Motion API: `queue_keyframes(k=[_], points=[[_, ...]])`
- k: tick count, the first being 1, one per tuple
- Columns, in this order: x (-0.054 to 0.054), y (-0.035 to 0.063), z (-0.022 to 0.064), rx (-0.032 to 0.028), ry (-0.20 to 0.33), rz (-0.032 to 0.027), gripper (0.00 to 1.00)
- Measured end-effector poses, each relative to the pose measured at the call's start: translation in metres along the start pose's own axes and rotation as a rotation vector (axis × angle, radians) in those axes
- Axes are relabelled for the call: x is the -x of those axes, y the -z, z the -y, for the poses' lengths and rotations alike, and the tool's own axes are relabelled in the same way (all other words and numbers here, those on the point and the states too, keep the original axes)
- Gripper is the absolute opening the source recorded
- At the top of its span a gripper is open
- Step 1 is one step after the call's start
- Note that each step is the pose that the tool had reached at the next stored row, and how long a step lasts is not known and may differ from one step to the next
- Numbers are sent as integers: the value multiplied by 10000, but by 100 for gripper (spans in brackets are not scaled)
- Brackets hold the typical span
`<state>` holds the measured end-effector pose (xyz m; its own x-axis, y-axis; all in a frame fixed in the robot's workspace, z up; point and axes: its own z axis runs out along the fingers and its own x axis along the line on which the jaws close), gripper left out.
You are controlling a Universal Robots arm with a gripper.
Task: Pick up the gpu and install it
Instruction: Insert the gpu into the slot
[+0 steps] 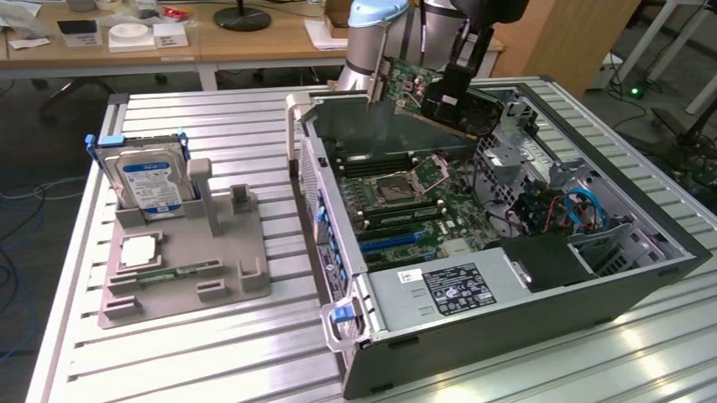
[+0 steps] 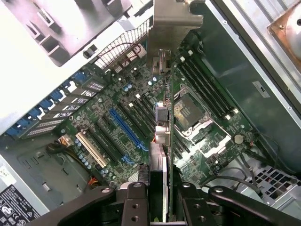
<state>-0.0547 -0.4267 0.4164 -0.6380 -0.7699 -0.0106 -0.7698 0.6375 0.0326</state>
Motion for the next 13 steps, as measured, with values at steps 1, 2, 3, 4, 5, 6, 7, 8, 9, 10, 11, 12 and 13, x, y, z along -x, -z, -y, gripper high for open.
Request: queue_keyframes(k=[1, 2, 3, 4, 5, 6, 7, 8, 9, 10, 11, 12, 13], points=[[0, 0, 0, -1, 72, -1, 27], [-2, 0, 0, -2, 133, -2, 27], [-4, -1, 1, -2, 175, -3, 27], [-4, 0, 1, -1, 208, -6, 27], [-5, -1, 1, -1, 243, -7, 27], [-6, 0, 2, -1, 271, -9, 27], [-6, 0, 3, -1, 303, -11, 27], [-6, 0, 3, -2, 337, -13, 27], [-6, 0, 3, -1, 362, -12, 27], [-7, 0, 4, -1, 391, -14, 27], [-7, 0, 4, -1, 424, -15, 27], [-8, 0, 5, 0, 456, -16, 27], [-9, 0, 6, 0, 491, -17, 27]])
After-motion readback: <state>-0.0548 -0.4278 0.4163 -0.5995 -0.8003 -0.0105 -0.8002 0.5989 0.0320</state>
